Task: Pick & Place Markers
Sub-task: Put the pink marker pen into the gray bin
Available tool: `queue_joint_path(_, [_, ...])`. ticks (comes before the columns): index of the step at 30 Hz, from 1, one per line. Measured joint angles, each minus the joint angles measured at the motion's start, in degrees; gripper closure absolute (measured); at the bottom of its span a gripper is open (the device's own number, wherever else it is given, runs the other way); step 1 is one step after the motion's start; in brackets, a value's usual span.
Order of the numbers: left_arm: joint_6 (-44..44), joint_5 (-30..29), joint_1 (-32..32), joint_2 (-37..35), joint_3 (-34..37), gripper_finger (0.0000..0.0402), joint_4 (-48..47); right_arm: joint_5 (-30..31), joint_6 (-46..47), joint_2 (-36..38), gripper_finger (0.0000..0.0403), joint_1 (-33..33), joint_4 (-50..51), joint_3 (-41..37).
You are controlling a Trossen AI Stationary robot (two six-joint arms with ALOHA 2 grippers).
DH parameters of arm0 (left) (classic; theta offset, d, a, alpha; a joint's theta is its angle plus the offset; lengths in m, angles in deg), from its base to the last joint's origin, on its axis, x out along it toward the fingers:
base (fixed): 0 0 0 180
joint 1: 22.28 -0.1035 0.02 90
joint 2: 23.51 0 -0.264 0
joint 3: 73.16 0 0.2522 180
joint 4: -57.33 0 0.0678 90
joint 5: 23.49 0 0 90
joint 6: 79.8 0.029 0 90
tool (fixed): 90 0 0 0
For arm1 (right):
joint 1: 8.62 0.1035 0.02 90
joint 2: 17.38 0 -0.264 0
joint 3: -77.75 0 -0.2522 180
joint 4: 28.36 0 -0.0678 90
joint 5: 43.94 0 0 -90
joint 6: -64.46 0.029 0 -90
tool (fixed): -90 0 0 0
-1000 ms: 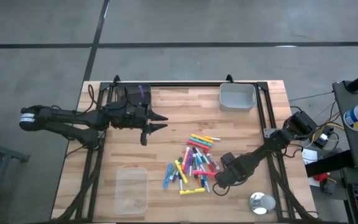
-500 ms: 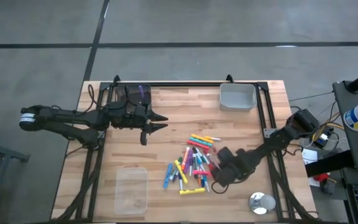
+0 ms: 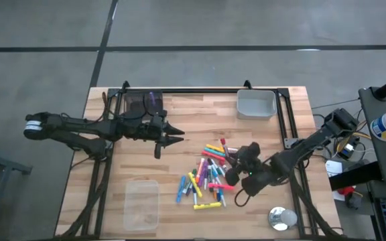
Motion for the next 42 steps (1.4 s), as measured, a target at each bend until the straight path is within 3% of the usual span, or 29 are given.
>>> queue_joint_path(8, [-0.85,6.10,0.07,5.65,0.00,0.0289,9.92,8.31,-29.85,2.38,0.0337,-0.15,-23.94,-0.04])
queue_joint_path(15, [-3.62,11.45,0.09,11.67,-0.04,0.0289,26.91,8.32,-56.35,2.63,0.0337,-1.96,-46.94,-0.07])
queue_joint_path(19, [-7.37,11.65,0.11,15.53,-0.04,0.0289,37.08,1.78,-66.77,2.67,0.0337,-4.22,-57.58,-0.07])
queue_joint_path(27, [-12.03,11.35,0.15,19.90,-0.22,0.0289,48.41,-11.26,-66.36,2.64,0.0337,-9.55,-61.72,-0.06])
queue_joint_path(42, [-12.13,7.94,0.11,19.90,-1.20,0.0289,50.45,-21.95,-61.43,1.94,0.0337,-15.40,-65.01,-0.07])
